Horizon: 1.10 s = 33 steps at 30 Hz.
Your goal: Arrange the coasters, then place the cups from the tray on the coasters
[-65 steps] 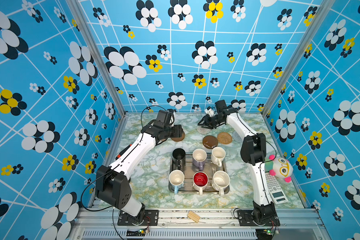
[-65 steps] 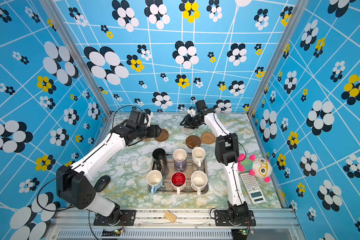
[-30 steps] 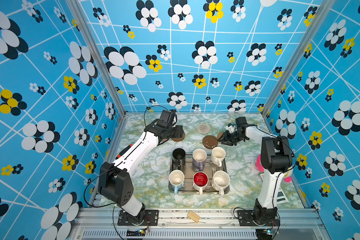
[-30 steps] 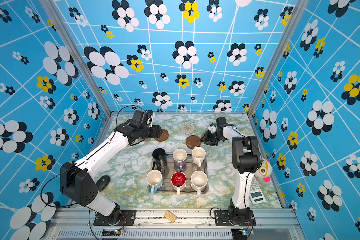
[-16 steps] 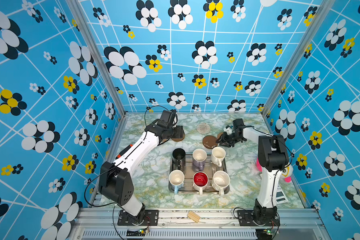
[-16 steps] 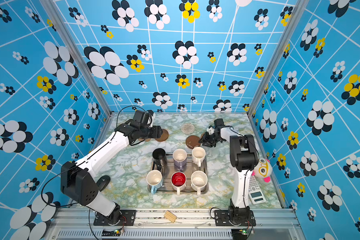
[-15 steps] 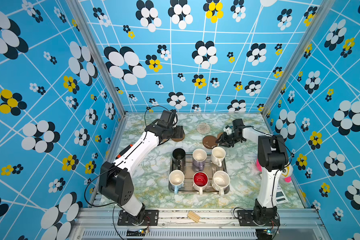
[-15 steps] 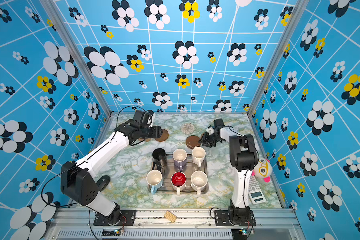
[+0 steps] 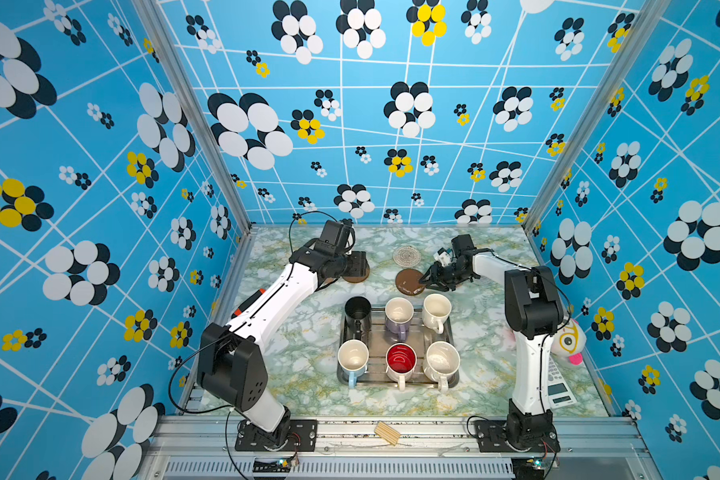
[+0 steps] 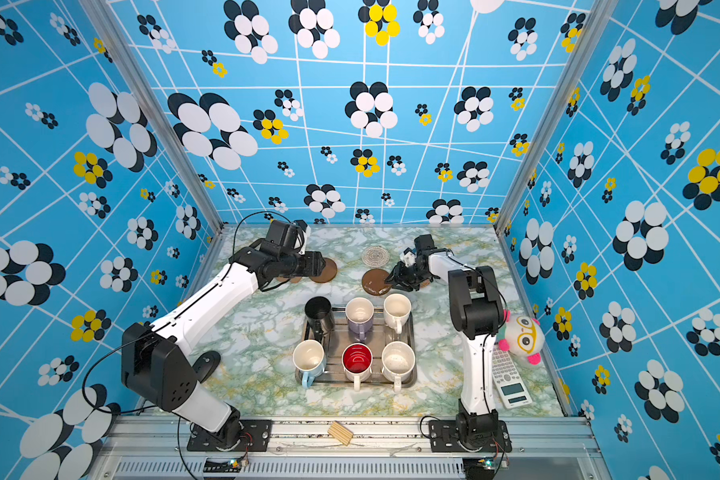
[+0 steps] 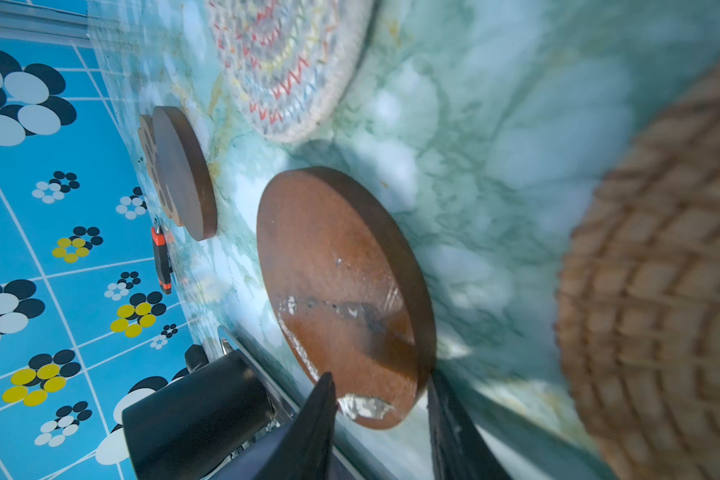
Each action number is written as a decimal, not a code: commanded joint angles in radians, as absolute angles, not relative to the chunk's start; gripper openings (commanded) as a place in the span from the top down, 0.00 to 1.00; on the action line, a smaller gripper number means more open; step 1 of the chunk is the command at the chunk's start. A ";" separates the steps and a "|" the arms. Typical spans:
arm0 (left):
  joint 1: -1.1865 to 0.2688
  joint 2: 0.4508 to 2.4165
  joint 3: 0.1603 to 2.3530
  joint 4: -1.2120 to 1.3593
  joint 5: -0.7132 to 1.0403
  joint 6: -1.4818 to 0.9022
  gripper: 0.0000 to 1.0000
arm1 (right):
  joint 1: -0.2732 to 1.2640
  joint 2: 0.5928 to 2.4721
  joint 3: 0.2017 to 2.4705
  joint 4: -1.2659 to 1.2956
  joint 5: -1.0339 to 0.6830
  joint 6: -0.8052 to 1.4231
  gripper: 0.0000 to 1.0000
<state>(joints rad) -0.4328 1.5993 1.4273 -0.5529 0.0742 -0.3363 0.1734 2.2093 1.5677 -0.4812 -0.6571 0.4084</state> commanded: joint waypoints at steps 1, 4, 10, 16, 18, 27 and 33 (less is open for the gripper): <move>-0.437 1.605 1.423 -0.556 0.065 -0.319 0.32 | 0.192 2.266 1.594 -0.513 -0.635 0.423 0.60; -0.436 1.602 1.420 -0.558 0.062 -0.315 0.32 | 0.204 2.288 1.650 -0.521 -0.635 0.428 0.60; -0.434 1.601 1.415 -0.557 0.062 -0.319 0.32 | 0.239 2.347 1.750 -0.551 -0.638 0.438 0.60; -0.434 1.603 1.409 -0.552 0.067 -0.322 0.32 | 0.264 2.422 1.881 -0.581 -0.631 0.464 0.61; -0.435 1.605 1.408 -0.552 0.066 -0.322 0.32 | 0.268 2.447 1.924 -0.584 -0.629 0.479 0.61; -0.433 1.633 1.410 -0.545 0.088 -0.322 0.33 | 0.278 2.532 2.084 -0.601 -0.623 0.528 0.63; -0.434 1.725 1.469 -0.536 0.171 -0.313 0.40 | 0.280 2.515 2.143 -0.670 -0.595 0.486 0.63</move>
<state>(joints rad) -0.4324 1.6672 1.4254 -0.5419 0.1123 -0.3290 0.2729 2.5225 2.1143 -0.5949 -0.6331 0.5095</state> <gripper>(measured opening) 0.607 0.372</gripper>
